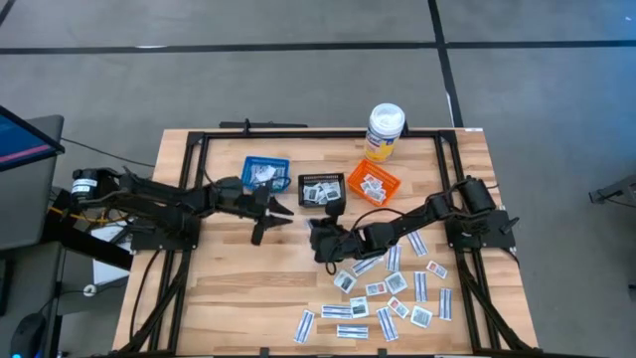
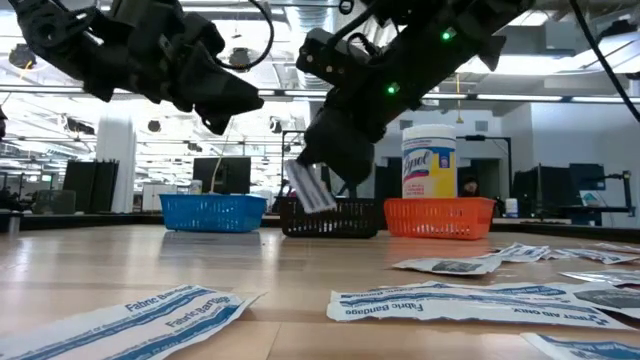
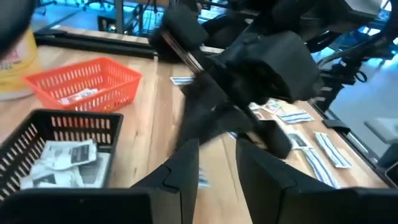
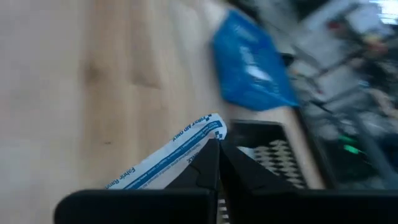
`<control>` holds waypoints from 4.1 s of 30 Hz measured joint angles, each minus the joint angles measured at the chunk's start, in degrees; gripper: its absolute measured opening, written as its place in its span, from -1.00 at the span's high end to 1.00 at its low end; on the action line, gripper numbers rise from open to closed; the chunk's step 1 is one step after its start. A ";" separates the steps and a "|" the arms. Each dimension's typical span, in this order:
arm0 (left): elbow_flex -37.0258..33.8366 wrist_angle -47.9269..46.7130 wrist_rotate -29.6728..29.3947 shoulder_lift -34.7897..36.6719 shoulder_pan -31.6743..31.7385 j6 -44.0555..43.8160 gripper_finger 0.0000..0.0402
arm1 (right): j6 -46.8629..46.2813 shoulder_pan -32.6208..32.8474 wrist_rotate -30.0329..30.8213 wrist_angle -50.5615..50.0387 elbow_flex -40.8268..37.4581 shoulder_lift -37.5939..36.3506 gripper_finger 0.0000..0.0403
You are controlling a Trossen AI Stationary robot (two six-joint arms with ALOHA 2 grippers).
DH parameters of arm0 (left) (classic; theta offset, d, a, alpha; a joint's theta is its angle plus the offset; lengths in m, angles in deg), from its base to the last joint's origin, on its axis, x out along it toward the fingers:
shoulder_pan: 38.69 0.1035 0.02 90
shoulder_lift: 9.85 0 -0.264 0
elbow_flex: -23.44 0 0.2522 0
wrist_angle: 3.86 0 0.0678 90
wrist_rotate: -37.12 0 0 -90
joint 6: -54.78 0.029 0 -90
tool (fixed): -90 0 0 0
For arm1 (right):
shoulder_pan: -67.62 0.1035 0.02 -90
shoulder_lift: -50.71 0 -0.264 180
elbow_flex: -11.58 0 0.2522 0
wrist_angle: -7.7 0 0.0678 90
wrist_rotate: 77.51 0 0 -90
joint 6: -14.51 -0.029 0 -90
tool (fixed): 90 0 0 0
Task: Pick & Place First Aid Supplies
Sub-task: Put the bandage into the blue container
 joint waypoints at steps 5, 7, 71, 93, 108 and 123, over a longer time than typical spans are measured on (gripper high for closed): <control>0.04 0.27 -10.29 -2.06 -4.92 -7.85 0.47 | -1.44 0.42 1.71 2.12 0.00 -0.03 0.98; 0.04 0.22 -13.57 -4.26 -5.96 -11.17 0.47 | -1.48 0.46 1.64 3.51 0.00 -0.03 0.99; 3.82 13.50 -25.51 -25.20 -16.84 31.10 0.97 | -7.06 4.20 -16.33 3.47 1.66 -0.30 -0.12; 3.82 13.90 -29.69 -25.20 -17.56 30.95 0.97 | -7.17 1.67 -16.17 0.67 1.66 -0.30 0.44; 3.80 12.36 -30.83 -25.20 -17.50 30.49 0.97 | -6.40 1.75 -16.86 0.68 1.66 -0.30 0.97; 3.80 12.36 -31.67 -25.20 -17.52 27.15 0.96 | 9.08 8.49 2.06 0.64 4.15 -1.59 0.98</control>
